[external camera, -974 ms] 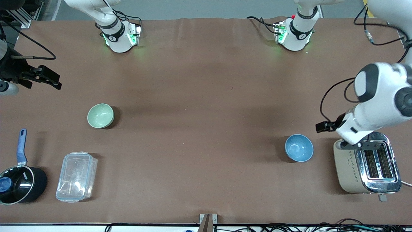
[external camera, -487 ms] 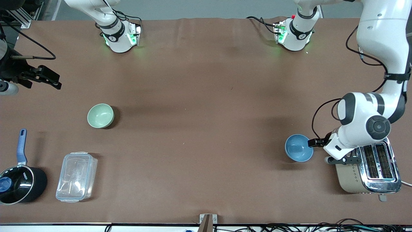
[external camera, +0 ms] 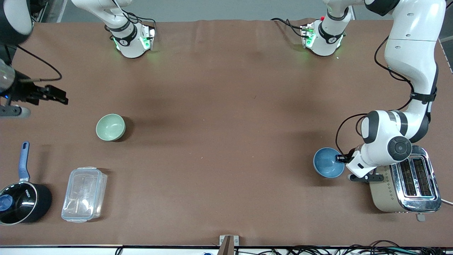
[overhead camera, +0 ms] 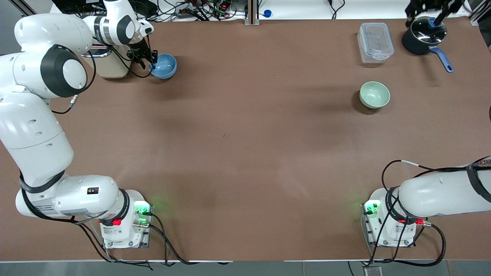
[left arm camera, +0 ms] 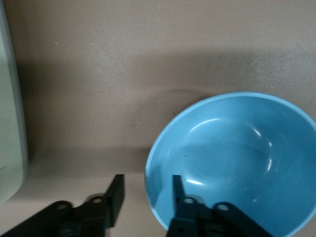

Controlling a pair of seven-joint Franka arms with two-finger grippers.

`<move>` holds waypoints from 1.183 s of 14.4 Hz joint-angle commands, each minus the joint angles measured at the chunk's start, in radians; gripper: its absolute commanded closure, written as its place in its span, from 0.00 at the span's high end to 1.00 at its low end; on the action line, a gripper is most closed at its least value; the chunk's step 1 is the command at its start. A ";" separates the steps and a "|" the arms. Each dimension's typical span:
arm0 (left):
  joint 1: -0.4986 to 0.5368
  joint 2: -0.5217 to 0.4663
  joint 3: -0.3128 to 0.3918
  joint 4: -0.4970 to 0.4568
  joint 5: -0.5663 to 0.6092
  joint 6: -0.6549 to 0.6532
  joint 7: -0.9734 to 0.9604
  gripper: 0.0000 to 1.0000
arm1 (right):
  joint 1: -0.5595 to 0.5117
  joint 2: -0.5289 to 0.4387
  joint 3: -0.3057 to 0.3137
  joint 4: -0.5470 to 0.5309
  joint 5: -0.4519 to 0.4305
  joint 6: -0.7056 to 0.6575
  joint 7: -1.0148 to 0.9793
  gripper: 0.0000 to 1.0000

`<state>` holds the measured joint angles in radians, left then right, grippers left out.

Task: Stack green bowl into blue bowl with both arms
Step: 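Grasp the blue bowl with the left gripper while the right gripper reaches the green bowl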

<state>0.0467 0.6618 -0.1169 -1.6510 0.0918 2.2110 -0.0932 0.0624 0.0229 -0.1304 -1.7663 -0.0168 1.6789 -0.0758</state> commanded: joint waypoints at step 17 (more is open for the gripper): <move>-0.365 0.064 -0.242 0.103 -0.035 0.033 -0.902 0.00 | -0.035 0.215 -0.055 -0.800 -0.037 1.276 -0.156 0.46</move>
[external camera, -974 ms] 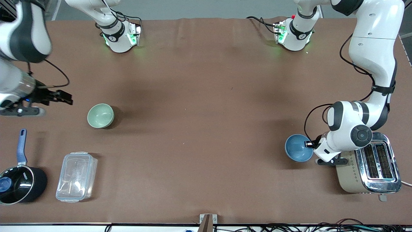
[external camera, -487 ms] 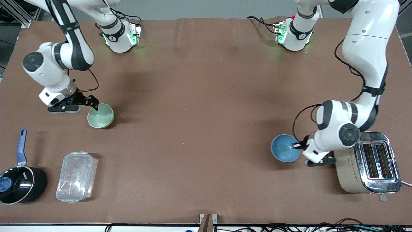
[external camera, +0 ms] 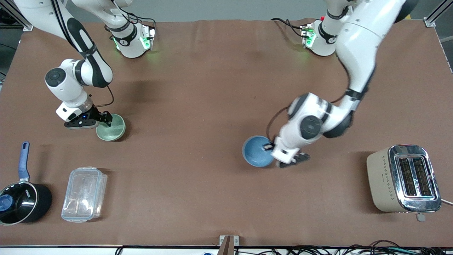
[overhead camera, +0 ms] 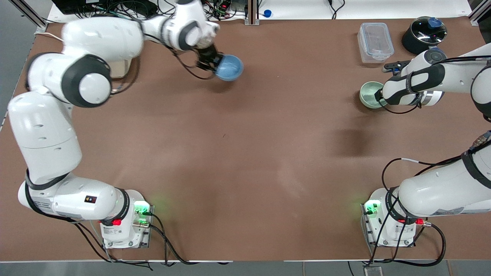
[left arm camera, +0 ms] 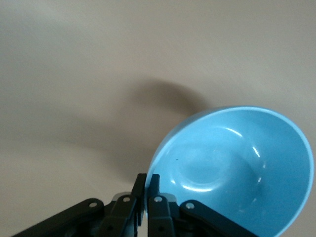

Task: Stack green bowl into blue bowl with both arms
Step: 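Slide the blue bowl toward the middle while the right gripper lifts the green bowl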

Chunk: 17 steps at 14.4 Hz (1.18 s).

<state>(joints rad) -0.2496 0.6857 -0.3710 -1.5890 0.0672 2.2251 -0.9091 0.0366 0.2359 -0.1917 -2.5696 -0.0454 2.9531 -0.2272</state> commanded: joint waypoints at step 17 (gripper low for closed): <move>-0.022 -0.083 0.030 0.132 0.172 -0.092 -0.112 1.00 | 0.066 -0.158 0.276 0.664 0.009 -1.131 0.381 0.00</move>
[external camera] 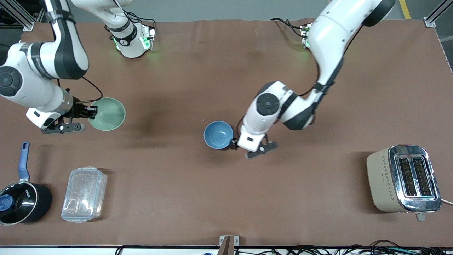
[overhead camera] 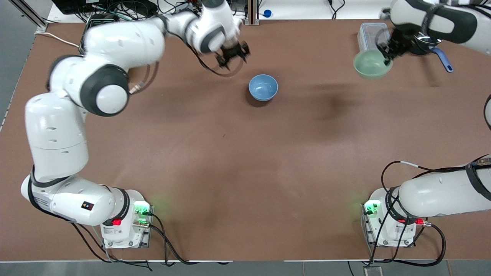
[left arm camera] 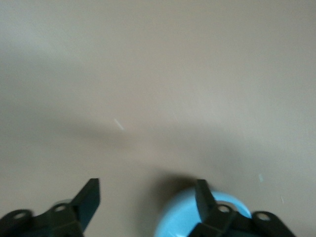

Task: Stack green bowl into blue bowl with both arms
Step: 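Carry the green bowl over the blue bowl while the left gripper withdraws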

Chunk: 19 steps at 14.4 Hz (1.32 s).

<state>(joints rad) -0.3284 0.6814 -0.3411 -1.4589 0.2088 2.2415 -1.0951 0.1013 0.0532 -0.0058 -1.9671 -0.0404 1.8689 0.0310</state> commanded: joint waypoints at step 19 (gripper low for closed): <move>0.517 -0.611 0.007 -0.006 -0.136 -0.657 0.940 1.00 | 0.357 0.568 0.283 0.401 -0.067 0.279 0.994 0.01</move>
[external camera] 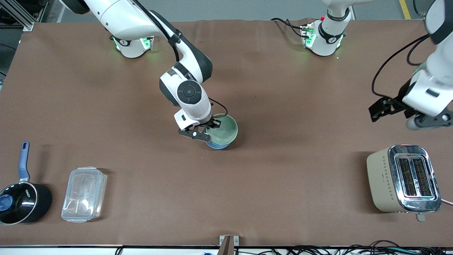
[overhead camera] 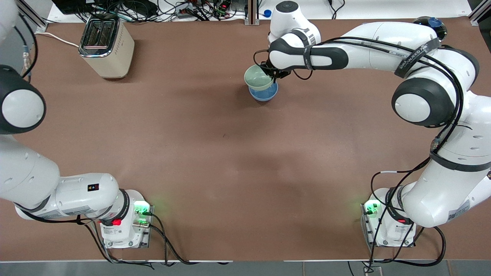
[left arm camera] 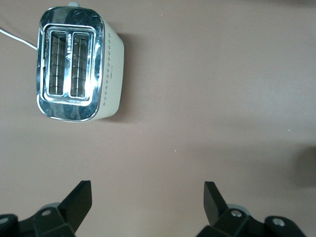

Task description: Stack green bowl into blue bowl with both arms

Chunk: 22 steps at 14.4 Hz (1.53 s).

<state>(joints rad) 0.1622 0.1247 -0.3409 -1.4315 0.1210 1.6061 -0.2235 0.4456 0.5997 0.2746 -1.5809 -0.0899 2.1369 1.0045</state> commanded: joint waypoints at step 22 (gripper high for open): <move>-0.156 -0.168 0.238 -0.155 -0.127 -0.049 0.135 1.00 | -0.177 -0.308 0.003 -0.024 -0.122 -0.265 -0.009 1.00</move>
<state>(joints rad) 0.0090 -0.0410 -0.1033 -1.5824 0.0121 1.5523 -0.0833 0.3559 0.4324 0.2603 -1.5457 -0.1891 1.9231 1.0078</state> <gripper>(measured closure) 0.000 0.000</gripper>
